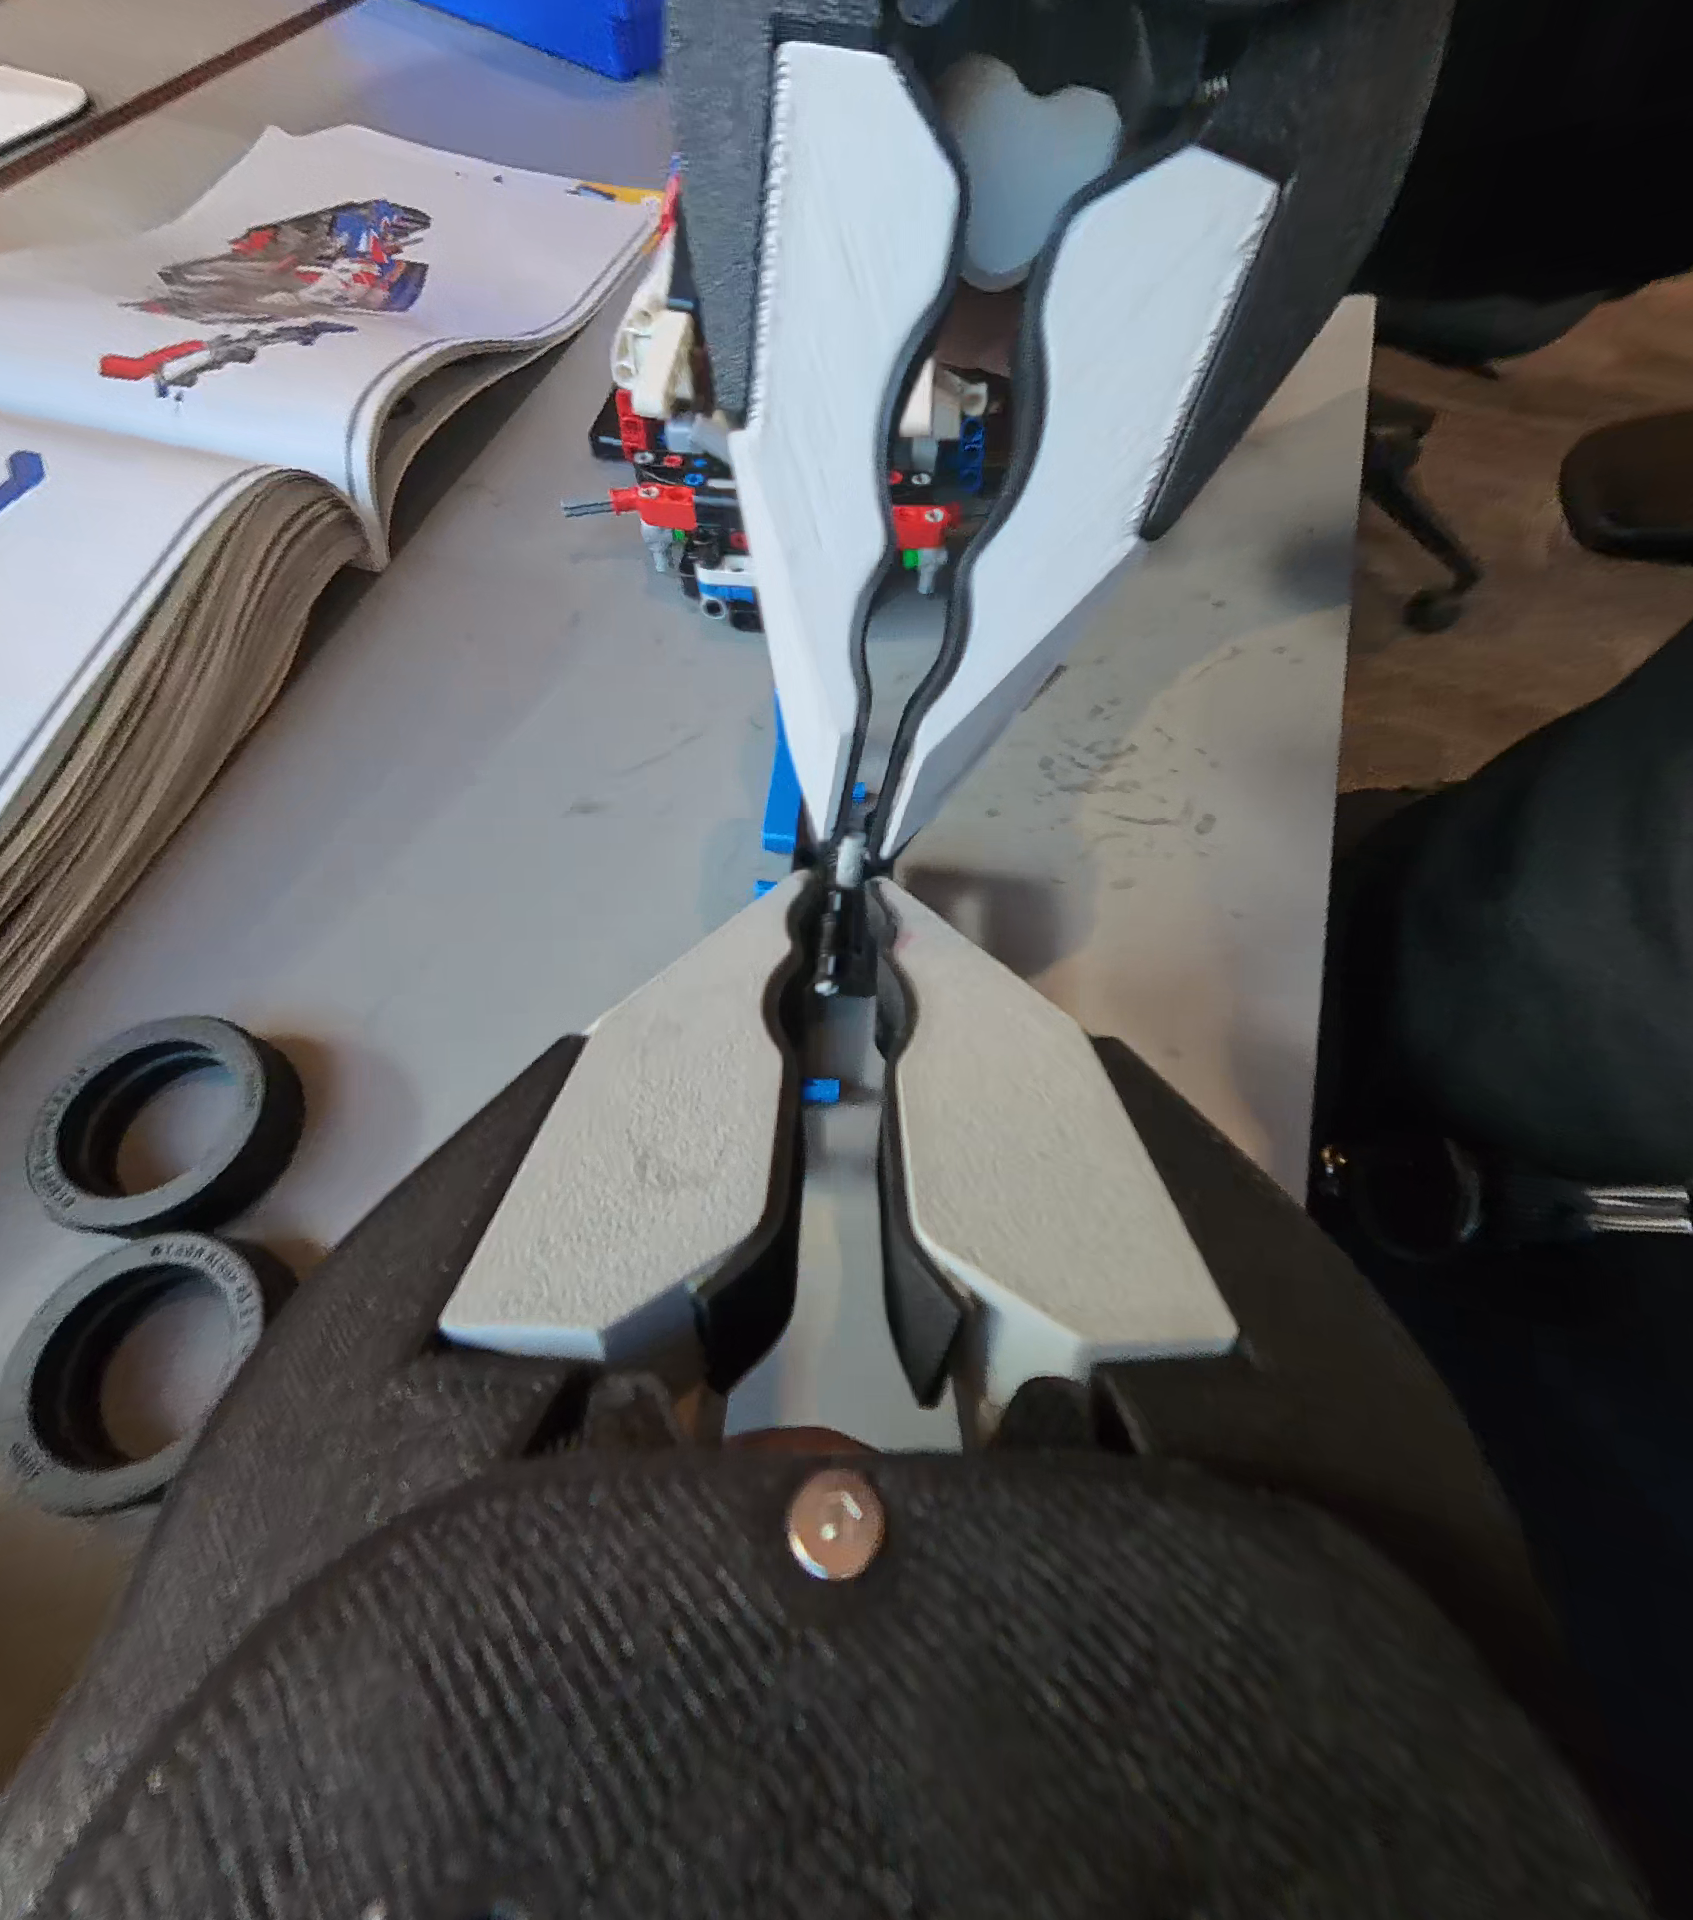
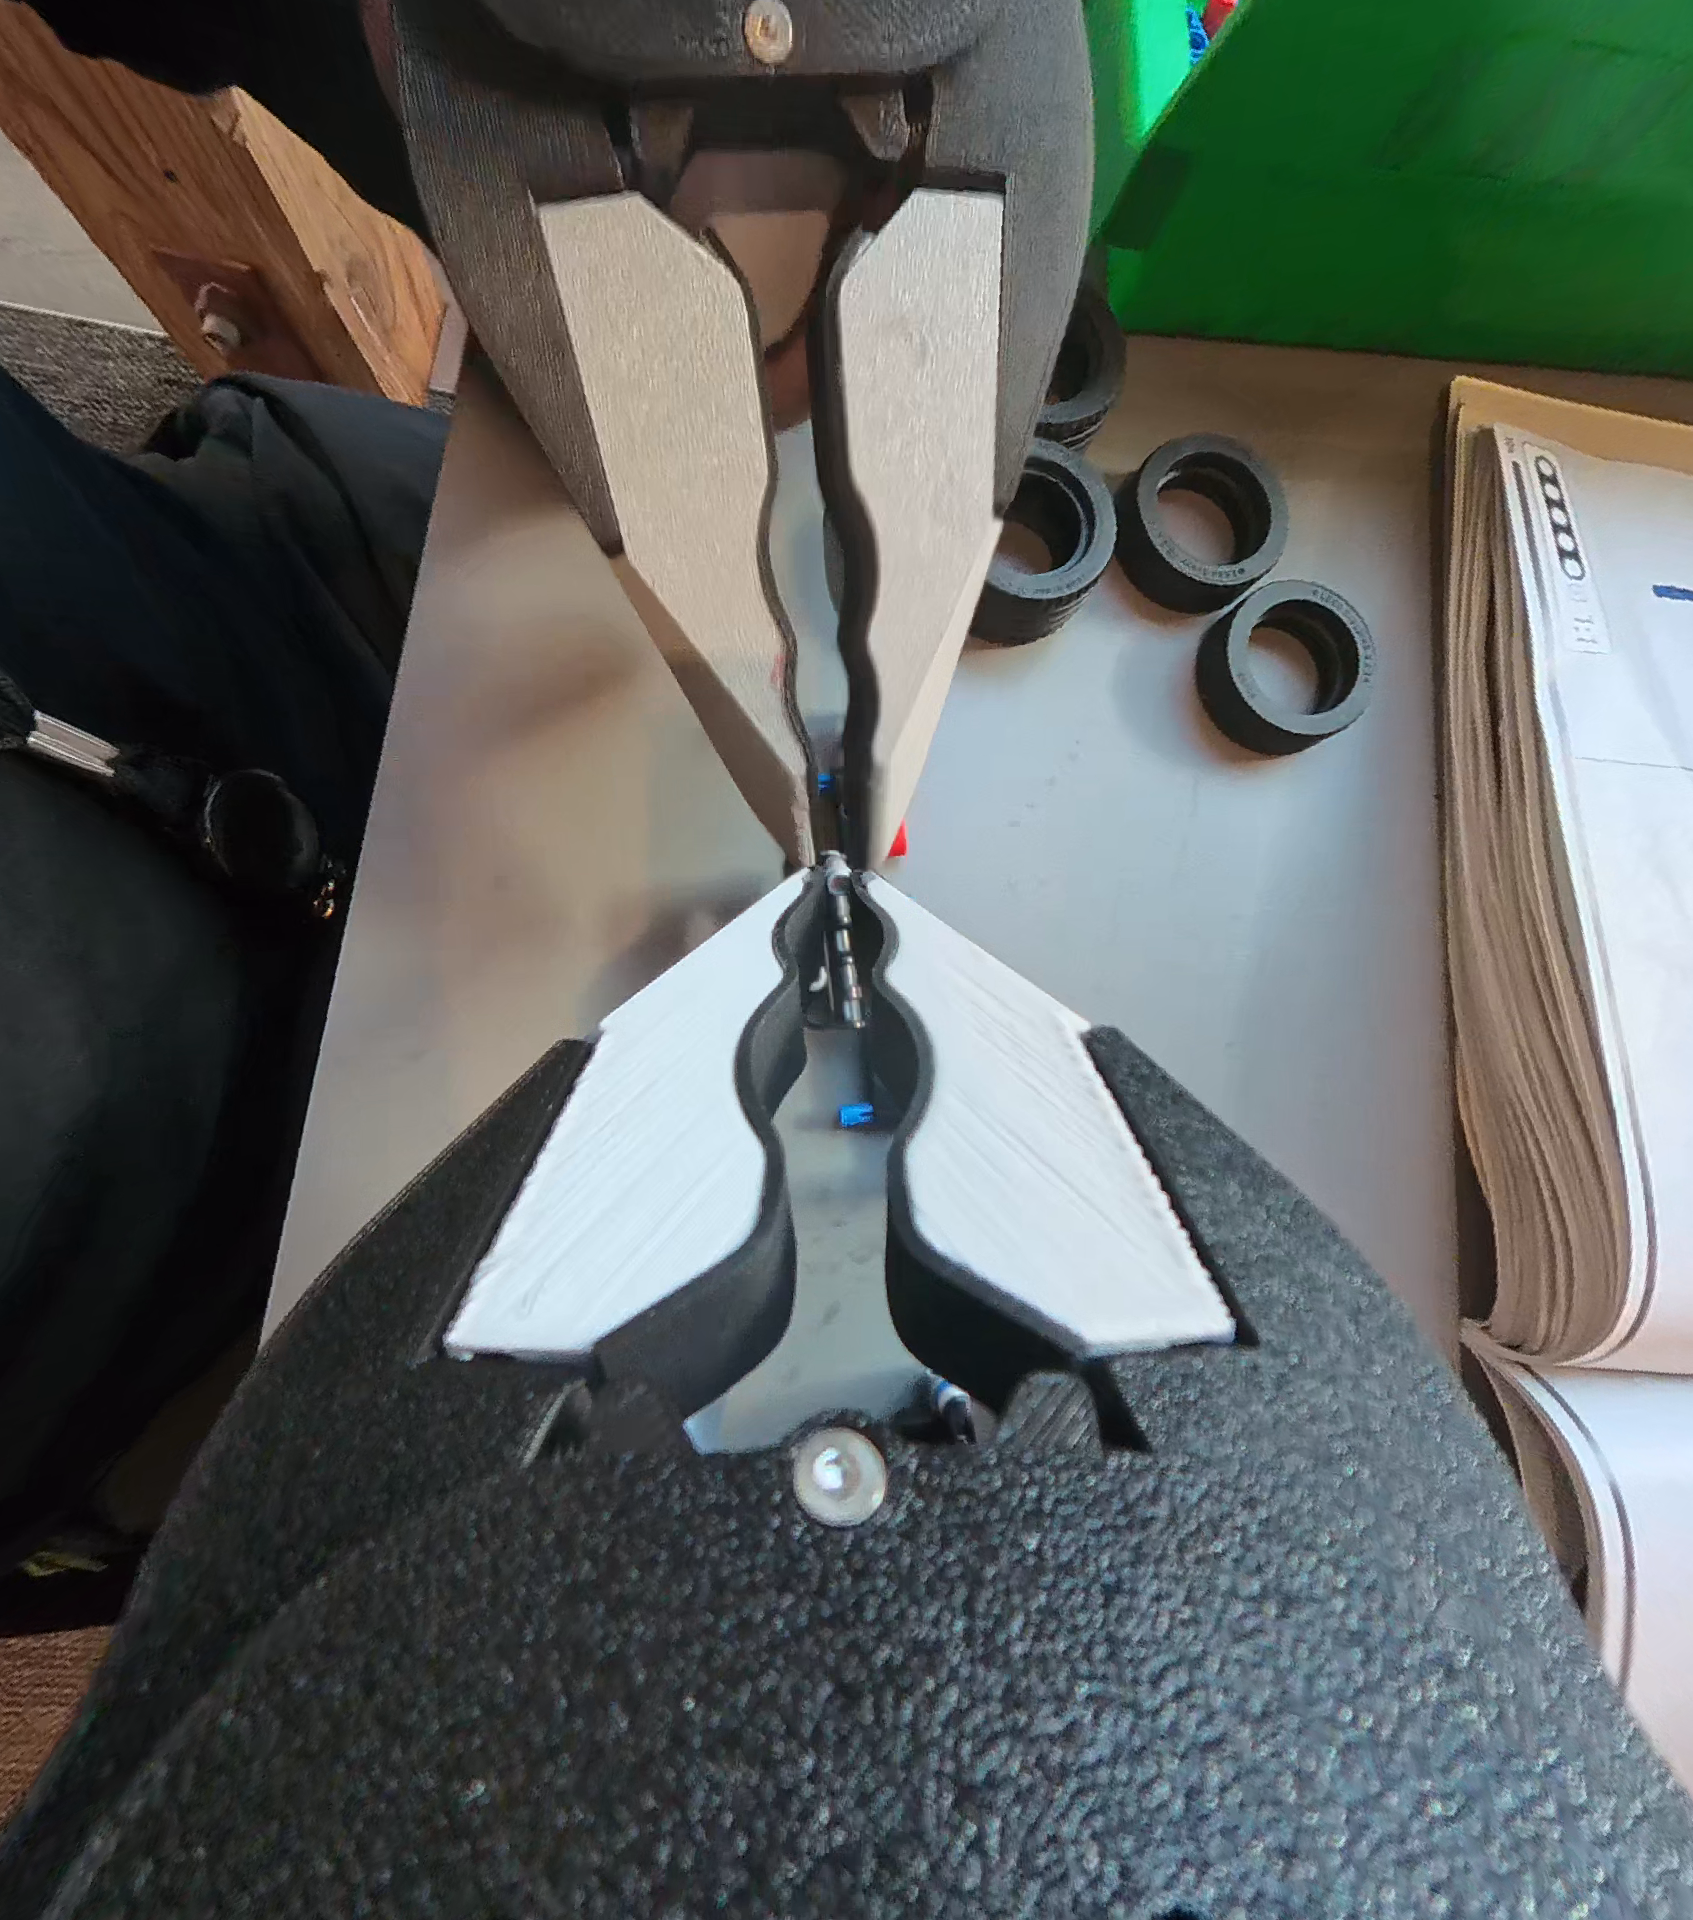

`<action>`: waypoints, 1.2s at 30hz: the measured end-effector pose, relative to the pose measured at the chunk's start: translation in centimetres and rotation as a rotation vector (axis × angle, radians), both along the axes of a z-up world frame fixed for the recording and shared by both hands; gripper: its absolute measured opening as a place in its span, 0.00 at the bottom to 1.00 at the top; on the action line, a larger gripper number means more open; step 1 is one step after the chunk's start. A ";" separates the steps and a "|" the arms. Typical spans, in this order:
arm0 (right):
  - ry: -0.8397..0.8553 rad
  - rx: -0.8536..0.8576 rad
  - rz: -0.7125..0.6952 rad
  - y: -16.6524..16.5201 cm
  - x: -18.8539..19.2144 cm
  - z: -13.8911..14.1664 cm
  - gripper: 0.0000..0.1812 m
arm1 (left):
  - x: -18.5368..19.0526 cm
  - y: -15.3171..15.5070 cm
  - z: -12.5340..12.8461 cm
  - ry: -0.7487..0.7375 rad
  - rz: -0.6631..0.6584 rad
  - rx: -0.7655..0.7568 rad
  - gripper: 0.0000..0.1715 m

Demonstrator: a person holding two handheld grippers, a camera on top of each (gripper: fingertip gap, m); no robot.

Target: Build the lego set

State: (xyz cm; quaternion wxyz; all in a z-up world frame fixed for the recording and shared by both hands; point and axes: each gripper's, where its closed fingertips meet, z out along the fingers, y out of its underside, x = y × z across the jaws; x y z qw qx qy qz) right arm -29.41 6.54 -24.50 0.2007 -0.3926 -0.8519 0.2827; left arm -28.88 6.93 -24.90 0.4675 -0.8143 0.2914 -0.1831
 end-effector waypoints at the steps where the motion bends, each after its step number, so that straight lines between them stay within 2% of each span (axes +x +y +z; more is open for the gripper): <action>1: -0.004 0.006 -0.005 0.2 0.0 0.0 0.02 | -0.4 0.0 0.0 0.007 0.010 0.002 0.05; 6: -0.067 0.023 -0.010 0.2 0.5 -1.1 0.02 | -1.1 -0.6 -1.8 0.134 -0.009 -0.047 0.12; 16: -0.105 0.050 0.013 -0.3 0.5 -1.2 0.02 | 0.4 -0.6 -2.3 0.150 -0.062 -0.071 0.03; 26: -0.150 0.142 0.036 0.1 0.8 -1.8 0.02 | 0.7 -0.2 -2.1 0.129 -0.059 -0.070 0.06; 36: -0.153 0.222 0.067 0.2 0.8 -1.9 0.02 | 0.8 0.0 -2.3 0.127 -0.064 -0.083 0.03</action>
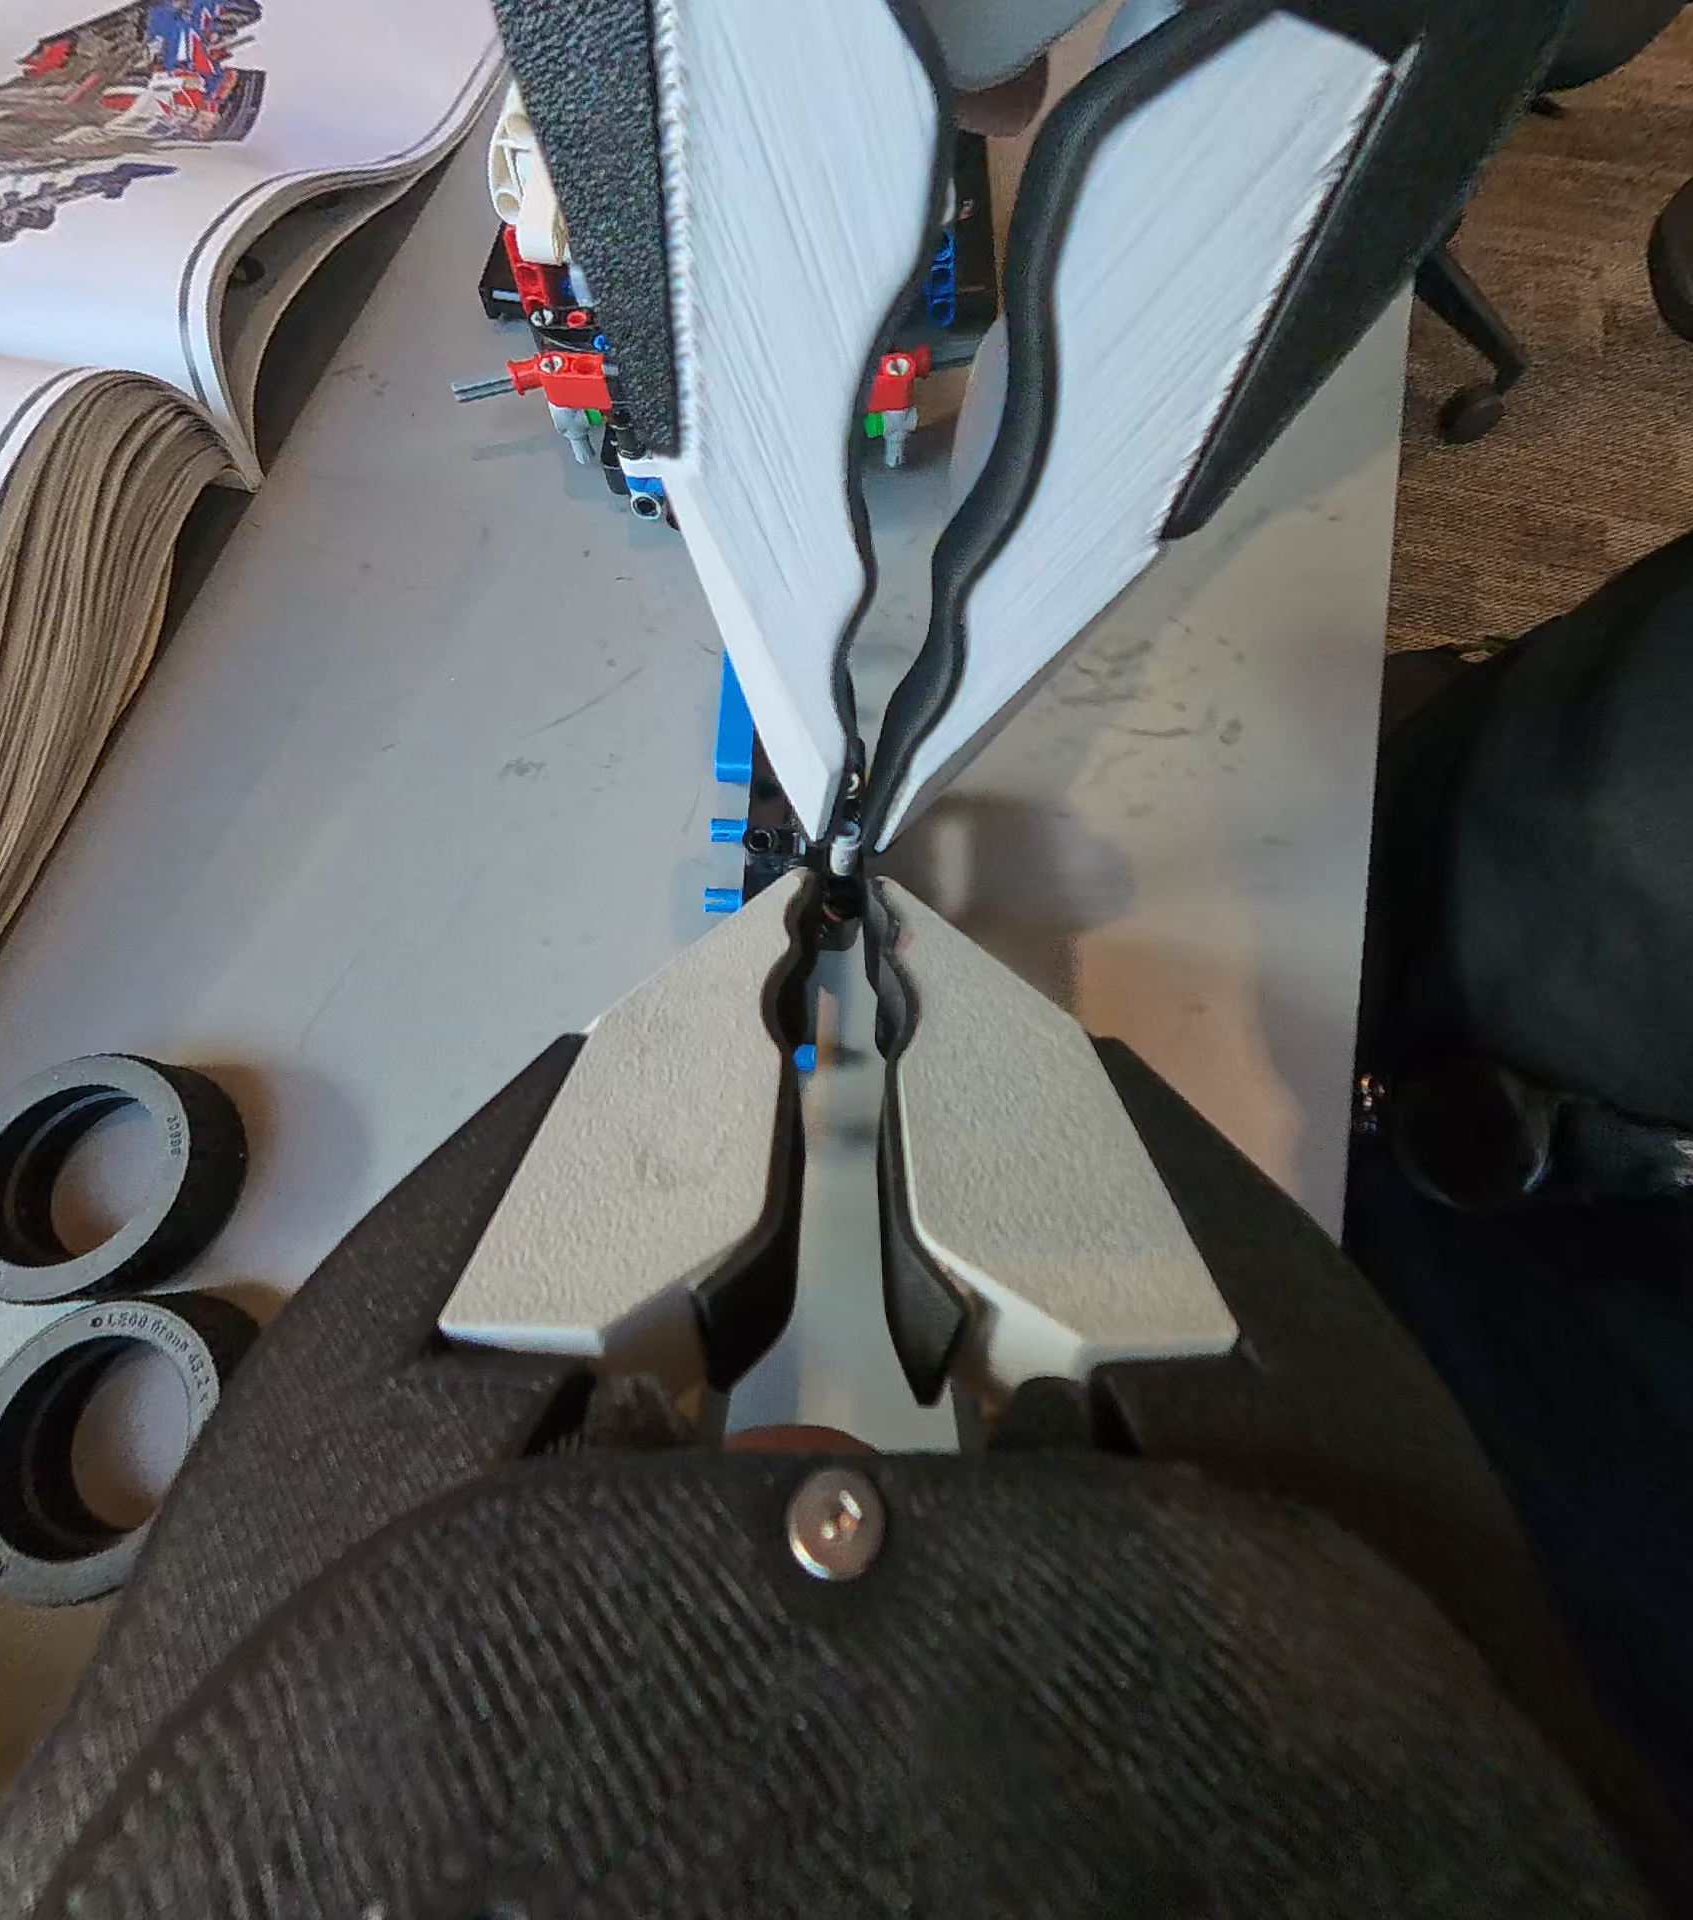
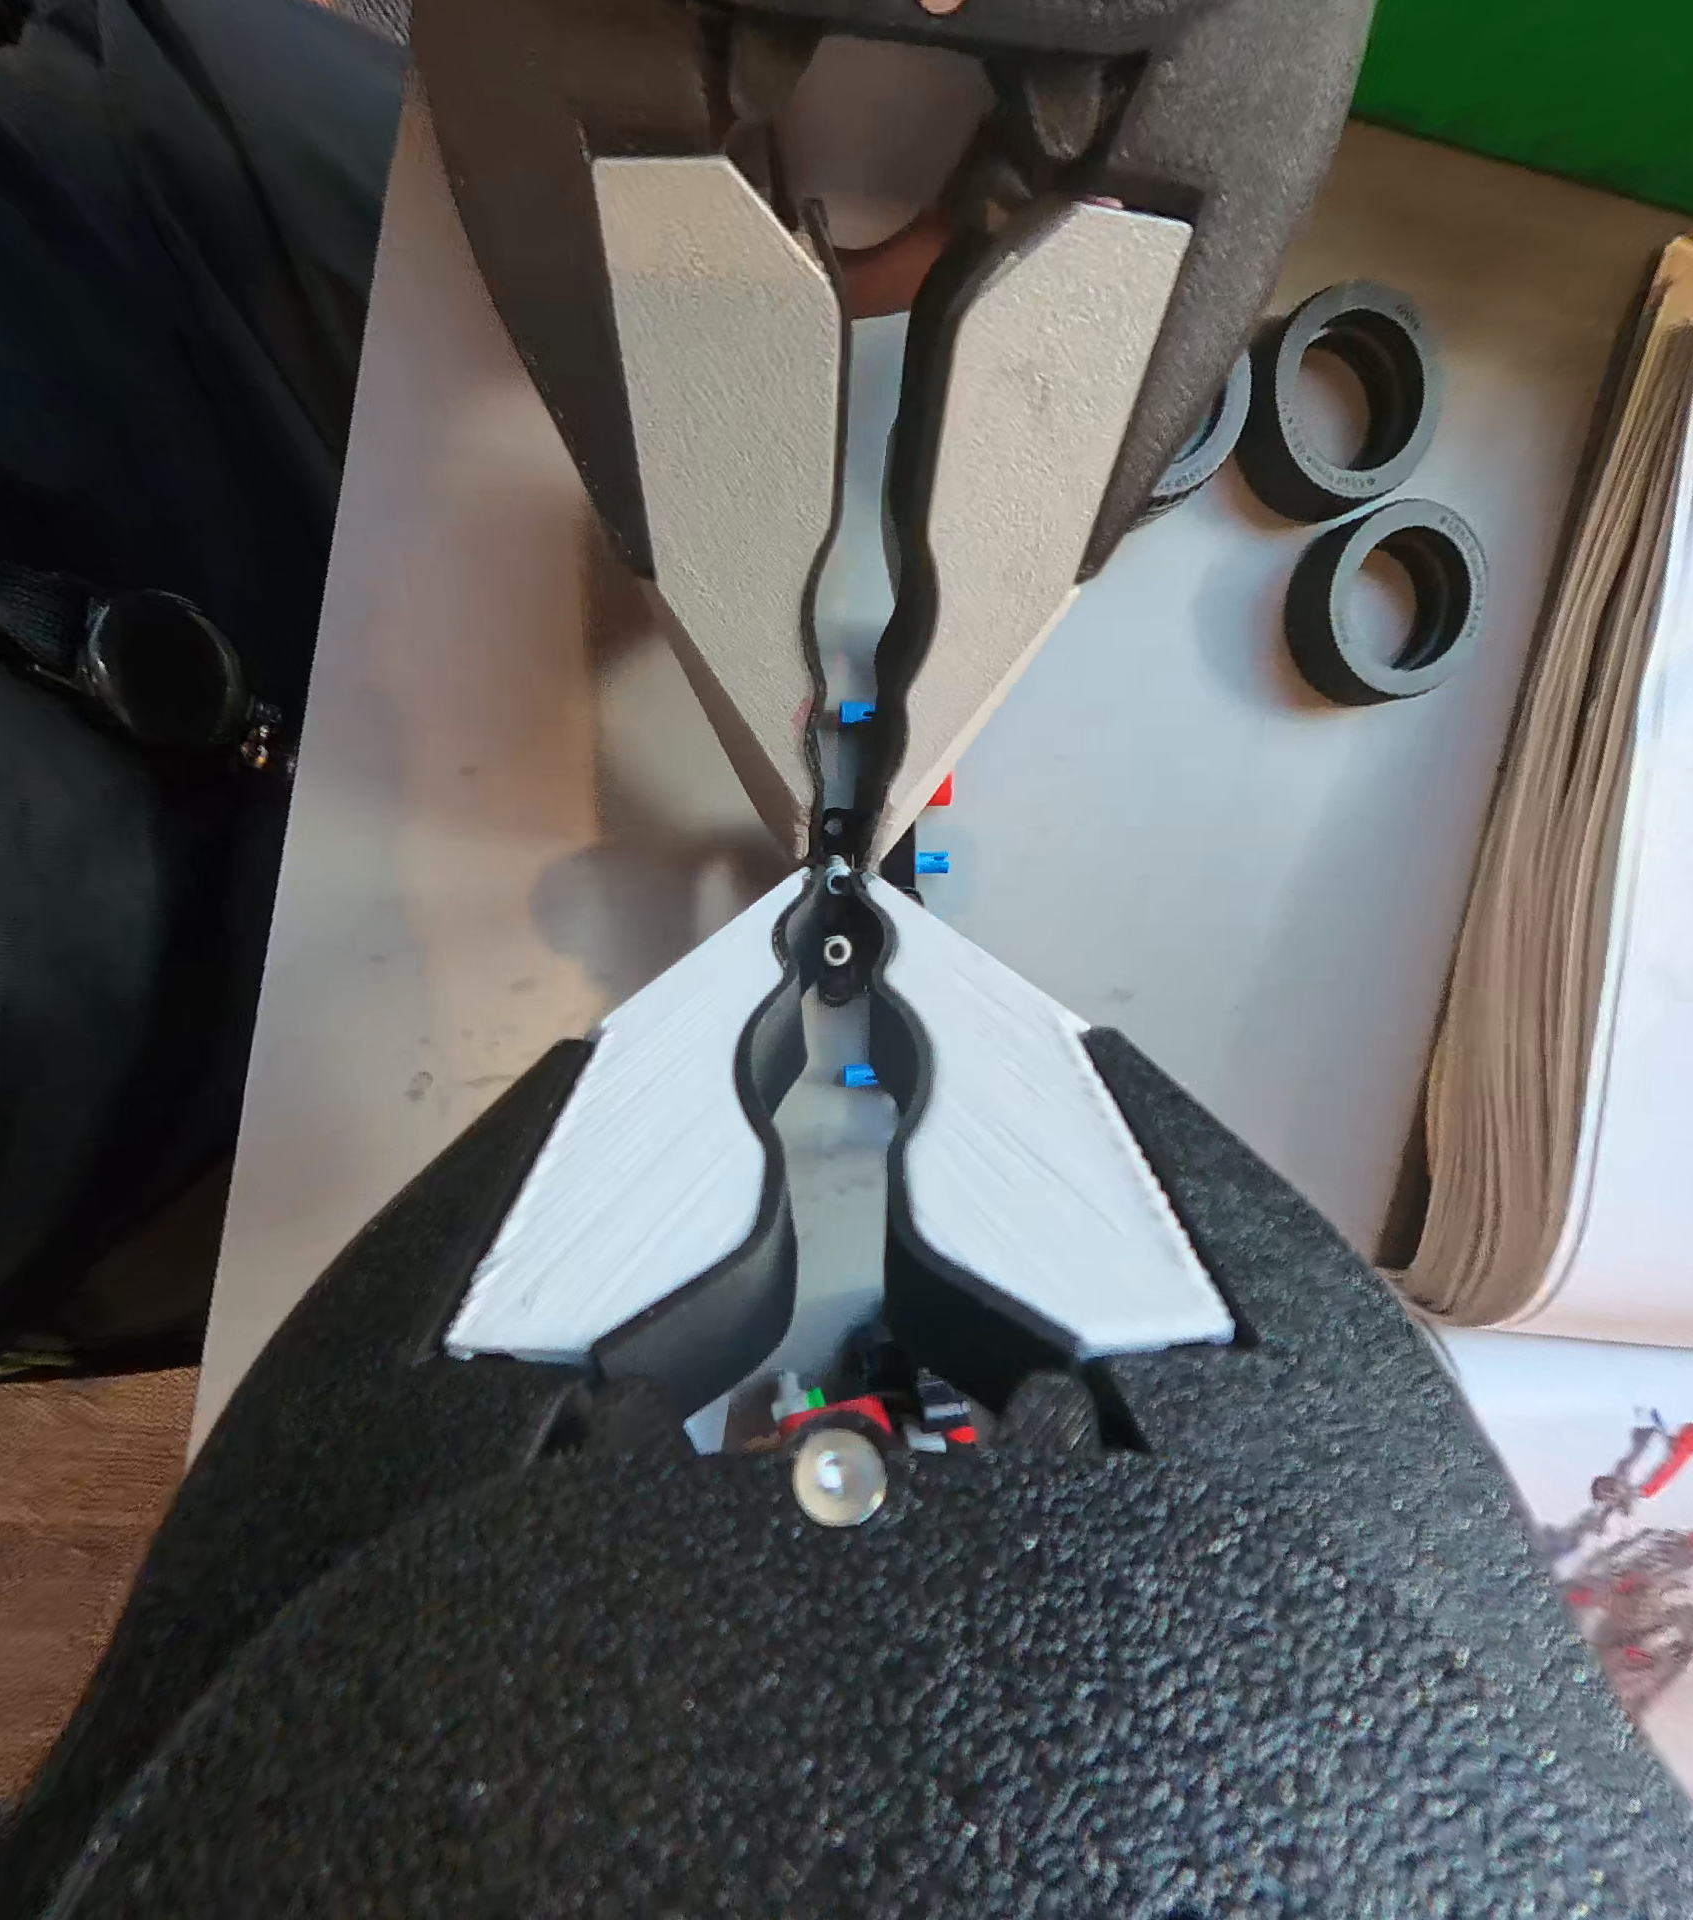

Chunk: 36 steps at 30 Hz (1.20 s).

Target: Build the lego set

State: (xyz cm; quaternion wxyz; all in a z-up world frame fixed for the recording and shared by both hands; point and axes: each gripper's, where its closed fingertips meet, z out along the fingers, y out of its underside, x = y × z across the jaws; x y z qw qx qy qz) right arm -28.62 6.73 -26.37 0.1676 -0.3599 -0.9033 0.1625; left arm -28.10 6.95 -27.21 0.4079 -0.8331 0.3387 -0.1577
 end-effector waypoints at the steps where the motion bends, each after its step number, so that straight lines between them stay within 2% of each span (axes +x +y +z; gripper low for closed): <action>1: 0.002 0.026 0.015 0.0 0.0 0.0 0.02 | 0.0 0.0 0.0 0.000 0.001 0.000 0.03; 6: 0.035 0.284 0.235 0.0 0.0 0.0 0.02 | 0.0 0.0 0.0 -0.009 -0.003 -0.010 0.03; 12: -0.004 0.324 0.360 0.0 -0.2 -0.4 0.01 | -0.2 0.1 -0.1 0.003 0.015 -0.005 0.03; 14: -0.021 0.266 0.327 0.0 -0.2 -0.5 0.01 | -0.2 0.1 -0.1 0.001 0.015 -0.009 0.03; 19: -0.021 0.071 0.141 0.1 -0.4 -0.3 0.02 | -0.3 0.3 0.0 -0.016 0.024 -0.015 0.03; 24: 0.035 -0.180 -0.001 -0.2 -0.3 1.1 0.00 | -0.4 0.3 0.0 -0.030 0.030 -0.021 0.03; 36: 0.084 -0.036 0.035 0.1 -0.9 0.4 0.00 | -0.5 0.4 0.1 -0.024 0.043 -0.016 0.03</action>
